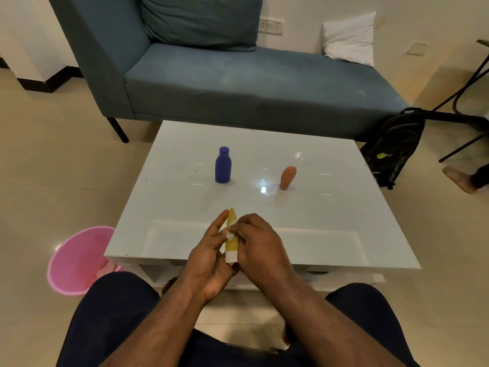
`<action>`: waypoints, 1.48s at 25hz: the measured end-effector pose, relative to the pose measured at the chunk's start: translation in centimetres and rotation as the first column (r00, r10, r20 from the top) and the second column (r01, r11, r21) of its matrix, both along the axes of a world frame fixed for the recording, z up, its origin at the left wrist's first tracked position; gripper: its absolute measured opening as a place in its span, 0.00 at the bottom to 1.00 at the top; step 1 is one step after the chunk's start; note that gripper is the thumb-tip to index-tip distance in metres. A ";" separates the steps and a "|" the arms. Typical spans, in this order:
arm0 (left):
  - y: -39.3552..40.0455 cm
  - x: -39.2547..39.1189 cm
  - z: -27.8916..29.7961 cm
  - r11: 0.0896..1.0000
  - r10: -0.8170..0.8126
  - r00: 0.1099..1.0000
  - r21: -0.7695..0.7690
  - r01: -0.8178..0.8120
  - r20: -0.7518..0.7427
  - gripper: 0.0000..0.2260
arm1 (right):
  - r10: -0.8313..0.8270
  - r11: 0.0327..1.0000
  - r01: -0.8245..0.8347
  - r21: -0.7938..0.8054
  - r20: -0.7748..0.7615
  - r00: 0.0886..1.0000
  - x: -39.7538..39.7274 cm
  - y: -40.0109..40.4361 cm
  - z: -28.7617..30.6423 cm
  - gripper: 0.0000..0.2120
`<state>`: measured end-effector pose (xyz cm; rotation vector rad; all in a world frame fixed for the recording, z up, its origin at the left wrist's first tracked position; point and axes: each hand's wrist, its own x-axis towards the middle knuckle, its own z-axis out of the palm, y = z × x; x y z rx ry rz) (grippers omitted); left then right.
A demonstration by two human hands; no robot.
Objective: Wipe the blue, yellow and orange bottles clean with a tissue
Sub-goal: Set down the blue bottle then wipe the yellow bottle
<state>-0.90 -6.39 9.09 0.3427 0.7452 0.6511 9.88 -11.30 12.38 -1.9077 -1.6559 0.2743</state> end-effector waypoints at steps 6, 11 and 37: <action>0.3 -0.5 0.4 1.000 0.020 0.999 -0.018 -0.019 0.028 0.17 | 0.068 0.998 -0.068 0.004 -0.004 0.998 -1.0 -2.0 -0.7 0.13; -0.2 0.0 0.4 0.999 -0.037 0.999 -0.004 0.037 0.026 0.17 | -0.053 0.999 0.053 -0.006 -0.072 0.996 0.7 1.0 0.6 0.10; -0.1 0.1 -0.2 0.996 -0.093 0.996 -0.011 0.093 0.011 0.20 | -0.242 0.967 0.253 0.005 -0.270 0.932 1.2 1.9 0.2 0.08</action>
